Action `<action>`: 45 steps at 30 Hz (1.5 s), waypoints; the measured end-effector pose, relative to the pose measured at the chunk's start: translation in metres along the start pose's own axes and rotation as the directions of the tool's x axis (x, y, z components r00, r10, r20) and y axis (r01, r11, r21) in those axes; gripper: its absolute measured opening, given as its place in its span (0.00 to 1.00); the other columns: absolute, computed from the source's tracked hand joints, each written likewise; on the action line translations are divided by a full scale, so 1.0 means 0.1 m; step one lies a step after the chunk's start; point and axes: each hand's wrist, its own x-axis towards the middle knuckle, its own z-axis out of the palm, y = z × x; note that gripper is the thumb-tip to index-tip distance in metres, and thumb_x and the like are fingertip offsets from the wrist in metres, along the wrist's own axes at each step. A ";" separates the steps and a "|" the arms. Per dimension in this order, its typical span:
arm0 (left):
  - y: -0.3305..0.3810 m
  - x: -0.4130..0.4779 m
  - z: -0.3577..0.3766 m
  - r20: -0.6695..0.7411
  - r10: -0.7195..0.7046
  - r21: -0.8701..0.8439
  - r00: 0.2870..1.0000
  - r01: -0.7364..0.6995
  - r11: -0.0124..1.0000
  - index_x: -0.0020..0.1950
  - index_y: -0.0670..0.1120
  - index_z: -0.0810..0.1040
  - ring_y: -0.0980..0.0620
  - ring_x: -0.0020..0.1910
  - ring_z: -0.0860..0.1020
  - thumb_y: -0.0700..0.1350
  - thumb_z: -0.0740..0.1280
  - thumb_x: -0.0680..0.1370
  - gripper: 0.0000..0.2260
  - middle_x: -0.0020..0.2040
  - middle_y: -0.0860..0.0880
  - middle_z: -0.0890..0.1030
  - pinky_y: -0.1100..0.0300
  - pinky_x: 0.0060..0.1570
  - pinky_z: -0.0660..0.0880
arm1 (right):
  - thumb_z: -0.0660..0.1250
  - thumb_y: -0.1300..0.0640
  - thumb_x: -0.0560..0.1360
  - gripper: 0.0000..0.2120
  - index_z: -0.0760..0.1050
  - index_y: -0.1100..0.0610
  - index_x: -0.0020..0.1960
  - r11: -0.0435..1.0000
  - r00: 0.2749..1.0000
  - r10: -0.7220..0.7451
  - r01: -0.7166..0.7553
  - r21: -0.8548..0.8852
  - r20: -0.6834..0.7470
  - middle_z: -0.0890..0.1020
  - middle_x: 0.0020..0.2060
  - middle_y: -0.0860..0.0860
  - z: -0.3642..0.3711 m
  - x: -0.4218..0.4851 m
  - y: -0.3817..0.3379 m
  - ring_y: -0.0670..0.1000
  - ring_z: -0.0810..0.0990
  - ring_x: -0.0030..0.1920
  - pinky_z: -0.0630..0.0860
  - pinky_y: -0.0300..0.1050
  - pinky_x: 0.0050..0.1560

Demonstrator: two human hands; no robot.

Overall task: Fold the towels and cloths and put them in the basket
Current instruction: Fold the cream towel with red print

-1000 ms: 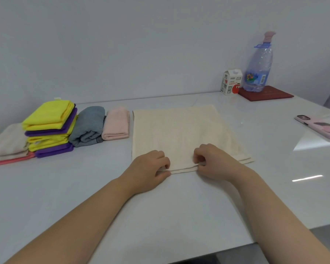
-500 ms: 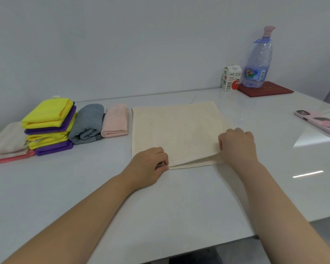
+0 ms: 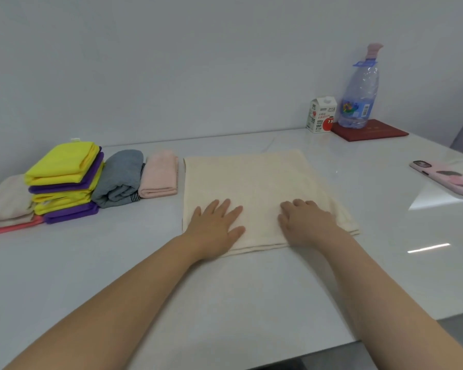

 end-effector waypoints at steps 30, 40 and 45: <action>-0.60 1.14 -0.15 -0.090 -0.306 -0.088 0.948 0.298 0.950 0.78 0.50 0.43 0.50 0.77 0.41 0.63 0.43 0.80 0.30 0.78 0.51 0.41 0.45 0.74 0.42 | 0.42 0.42 0.79 0.29 0.47 0.50 0.78 0.972 0.974 0.217 -0.210 0.102 -0.060 0.47 0.78 0.49 0.08 1.51 0.59 0.52 0.46 0.77 0.42 0.63 0.72; -0.55 1.05 -0.16 -0.316 -0.285 -0.026 0.905 0.292 0.956 0.72 0.46 0.63 0.44 0.74 0.55 0.53 0.49 0.81 0.22 0.75 0.43 0.59 0.46 0.69 0.55 | 0.44 0.50 0.80 0.27 0.45 0.53 0.78 0.949 0.940 0.312 -0.316 -0.008 -0.136 0.44 0.77 0.53 0.00 1.47 0.51 0.57 0.42 0.77 0.40 0.63 0.72; -0.31 0.94 -0.23 -0.437 -0.157 0.100 0.886 0.221 0.970 0.57 0.43 0.72 0.45 0.54 0.68 0.44 0.54 0.79 0.12 0.57 0.45 0.70 0.55 0.45 0.60 | 0.49 0.51 0.82 0.23 0.53 0.50 0.77 0.934 0.935 -0.340 0.349 0.080 -0.106 0.54 0.77 0.49 -0.02 1.25 0.03 0.50 0.51 0.76 0.48 0.55 0.73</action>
